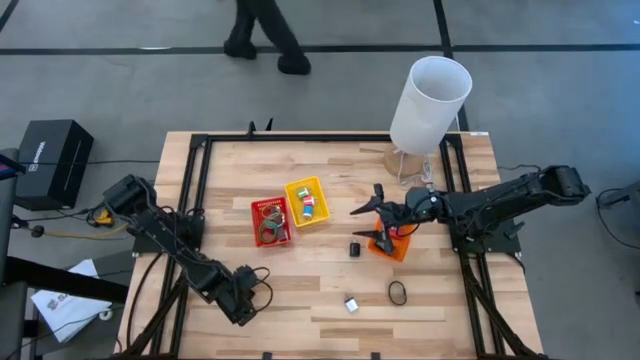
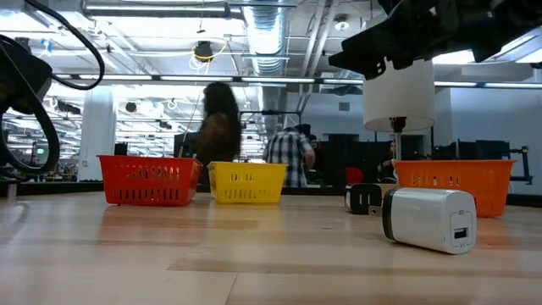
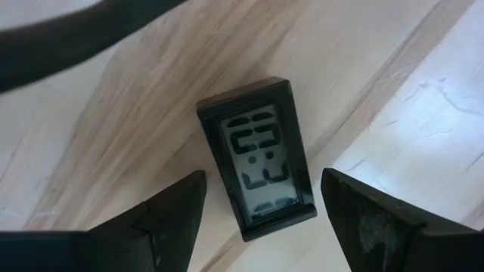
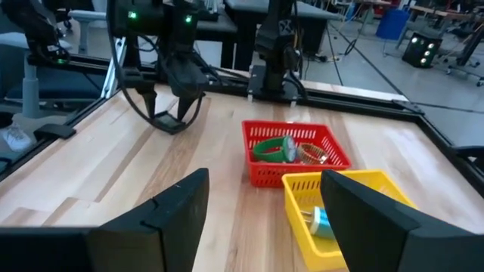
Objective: Pick & Place Office items
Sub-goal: Put the black digital clock into the orange bin
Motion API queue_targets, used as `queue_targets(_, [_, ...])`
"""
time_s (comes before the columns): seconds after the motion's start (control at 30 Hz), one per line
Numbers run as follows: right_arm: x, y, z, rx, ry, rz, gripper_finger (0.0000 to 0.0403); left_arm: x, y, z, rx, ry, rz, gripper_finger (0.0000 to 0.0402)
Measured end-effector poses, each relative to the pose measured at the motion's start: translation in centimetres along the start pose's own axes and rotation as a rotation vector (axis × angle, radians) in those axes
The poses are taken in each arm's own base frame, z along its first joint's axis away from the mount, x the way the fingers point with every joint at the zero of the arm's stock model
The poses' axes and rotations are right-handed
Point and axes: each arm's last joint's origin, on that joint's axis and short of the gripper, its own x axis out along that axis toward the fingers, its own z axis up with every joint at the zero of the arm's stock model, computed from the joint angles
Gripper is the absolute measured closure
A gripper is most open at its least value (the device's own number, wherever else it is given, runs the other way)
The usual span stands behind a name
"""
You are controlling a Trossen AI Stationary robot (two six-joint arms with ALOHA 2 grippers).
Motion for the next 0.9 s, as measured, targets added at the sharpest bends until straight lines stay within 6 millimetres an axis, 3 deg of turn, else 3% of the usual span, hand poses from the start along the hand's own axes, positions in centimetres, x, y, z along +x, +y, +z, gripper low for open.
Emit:
queue_targets(0.23, [-0.1, -0.1, 0.1, 0.001, -0.006, -0.005, 0.0157, 0.7, 0.2, -0.1, 0.044, -0.004, 0.037, 0.0153])
queue_targets(0.57, [0.1, -0.1, 0.1, -0.103, -0.013, -0.006, 0.0162, 0.7, 0.5, 0.0, 0.047, -0.026, 0.070, 0.0262])
queue_targets(0.7, [0.8, 0.0, -0.1, -0.116, -0.038, -0.006, 0.0170, 0.7, 0.4, 0.1, 0.048, -0.039, 0.071, 0.0258])
queue_targets(0.9, [2.9, 1.6, -1.8, -0.349, -0.023, 0.048, 0.0188, -0.6, -0.4, 0.6, 0.078, -0.111, 0.023, 0.0239])
